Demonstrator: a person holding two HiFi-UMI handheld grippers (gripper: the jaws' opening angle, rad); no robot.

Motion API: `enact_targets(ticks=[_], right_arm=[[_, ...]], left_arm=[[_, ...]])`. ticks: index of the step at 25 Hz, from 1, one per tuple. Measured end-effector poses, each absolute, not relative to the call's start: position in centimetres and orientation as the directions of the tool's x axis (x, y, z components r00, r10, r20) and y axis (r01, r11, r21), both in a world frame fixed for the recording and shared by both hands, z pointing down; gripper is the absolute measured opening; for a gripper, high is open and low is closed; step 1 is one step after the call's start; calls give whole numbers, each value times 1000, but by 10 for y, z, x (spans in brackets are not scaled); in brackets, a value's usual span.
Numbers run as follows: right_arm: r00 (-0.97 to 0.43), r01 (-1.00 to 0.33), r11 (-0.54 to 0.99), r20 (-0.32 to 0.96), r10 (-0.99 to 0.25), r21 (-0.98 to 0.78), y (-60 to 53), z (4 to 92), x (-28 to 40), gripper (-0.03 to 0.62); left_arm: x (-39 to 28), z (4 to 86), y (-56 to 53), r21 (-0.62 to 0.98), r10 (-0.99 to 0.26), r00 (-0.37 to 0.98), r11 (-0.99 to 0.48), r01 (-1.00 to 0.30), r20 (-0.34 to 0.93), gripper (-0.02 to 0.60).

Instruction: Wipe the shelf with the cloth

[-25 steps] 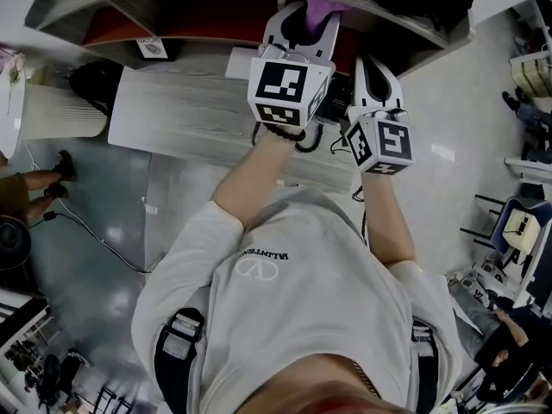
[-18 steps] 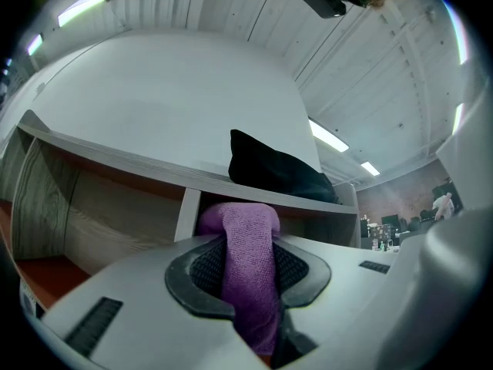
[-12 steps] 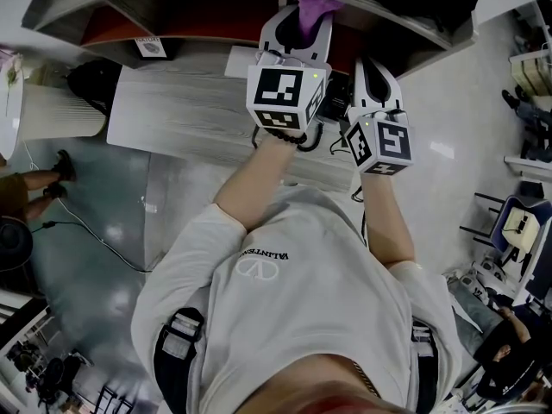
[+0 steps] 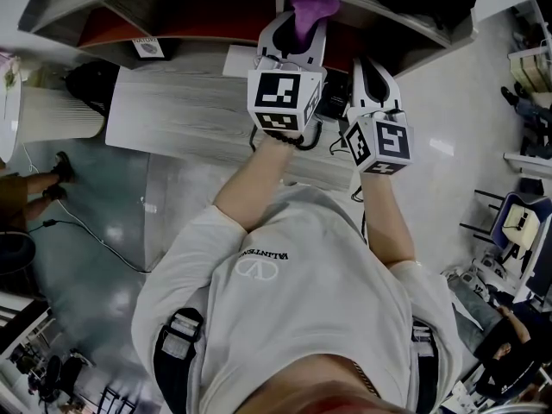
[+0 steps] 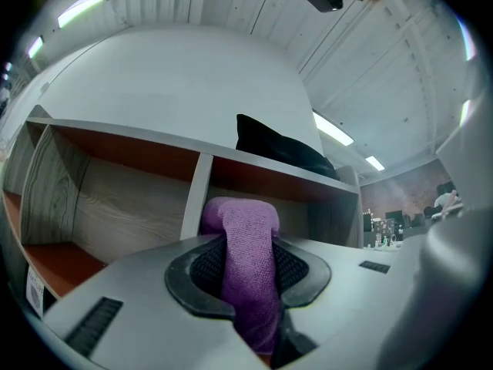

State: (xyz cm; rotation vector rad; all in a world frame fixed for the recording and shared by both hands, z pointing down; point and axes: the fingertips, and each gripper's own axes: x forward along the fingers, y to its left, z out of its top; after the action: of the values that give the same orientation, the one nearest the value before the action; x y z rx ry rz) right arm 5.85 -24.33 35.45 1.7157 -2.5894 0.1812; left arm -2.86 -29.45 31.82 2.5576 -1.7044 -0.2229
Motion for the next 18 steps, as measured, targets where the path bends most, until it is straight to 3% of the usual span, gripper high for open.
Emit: enact_targets(ticks=[18], right_arm=[[-395, -918, 386, 125, -910, -88, -240, 373, 55, 1]], left_arm=[[-35, 366, -292, 128, -927, 375, -373, -919, -9, 103]])
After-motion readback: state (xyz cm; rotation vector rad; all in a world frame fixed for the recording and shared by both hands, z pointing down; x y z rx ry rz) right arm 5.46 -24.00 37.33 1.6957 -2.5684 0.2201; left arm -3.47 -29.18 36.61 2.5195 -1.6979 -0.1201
